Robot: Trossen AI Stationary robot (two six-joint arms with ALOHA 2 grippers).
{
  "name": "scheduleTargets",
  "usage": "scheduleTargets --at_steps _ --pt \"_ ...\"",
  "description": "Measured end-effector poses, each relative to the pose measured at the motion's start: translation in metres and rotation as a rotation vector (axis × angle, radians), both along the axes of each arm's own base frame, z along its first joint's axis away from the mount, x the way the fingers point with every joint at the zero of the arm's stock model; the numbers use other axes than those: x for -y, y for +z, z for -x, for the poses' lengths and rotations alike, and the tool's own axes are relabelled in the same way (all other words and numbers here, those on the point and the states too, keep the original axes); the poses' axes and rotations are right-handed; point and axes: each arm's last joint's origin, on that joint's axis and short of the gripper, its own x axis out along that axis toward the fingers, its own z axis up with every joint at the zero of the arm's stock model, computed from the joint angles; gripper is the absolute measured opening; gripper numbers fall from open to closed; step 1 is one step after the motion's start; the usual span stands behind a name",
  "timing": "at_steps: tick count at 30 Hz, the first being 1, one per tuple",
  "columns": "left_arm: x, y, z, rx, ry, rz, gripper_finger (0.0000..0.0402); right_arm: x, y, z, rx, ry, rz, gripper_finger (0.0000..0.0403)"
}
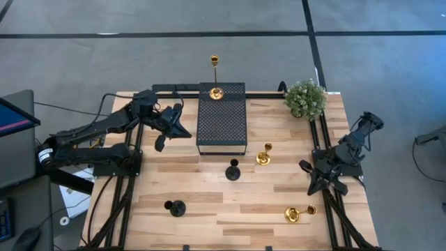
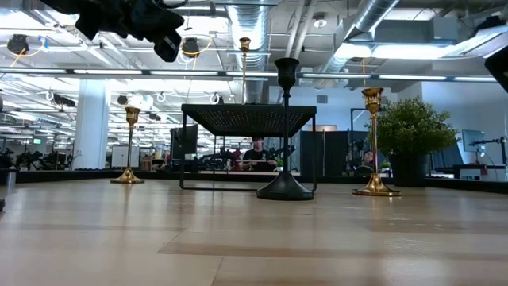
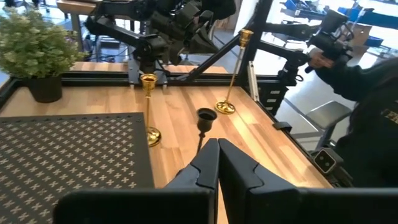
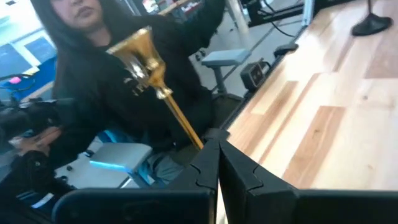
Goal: Pick & Place candle stick holders
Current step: Put the large gold candle holder on the shelf
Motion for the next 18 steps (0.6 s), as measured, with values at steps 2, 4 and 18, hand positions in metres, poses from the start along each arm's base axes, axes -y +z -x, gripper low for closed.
scheduleTargets --at_steps 2,4,18 --pt "0.0009 0.0002 -0.0004 0.002 -0.005 -0.001 0.0005 -0.0004 -0.0001 0.0003 0.003 -0.012 0.004 0.0000" --pt "0.0011 0.0002 -0.0005 0.002 -0.007 -0.001 0.0006 -0.0008 -0.0001 0.0006 0.006 -0.020 0.007 0.0000" --pt "0.0011 0.0004 -0.0005 -0.011 -0.003 0.037 0.0006 -0.0047 -0.0014 0.0022 -0.069 -0.006 -0.030 0.0039"
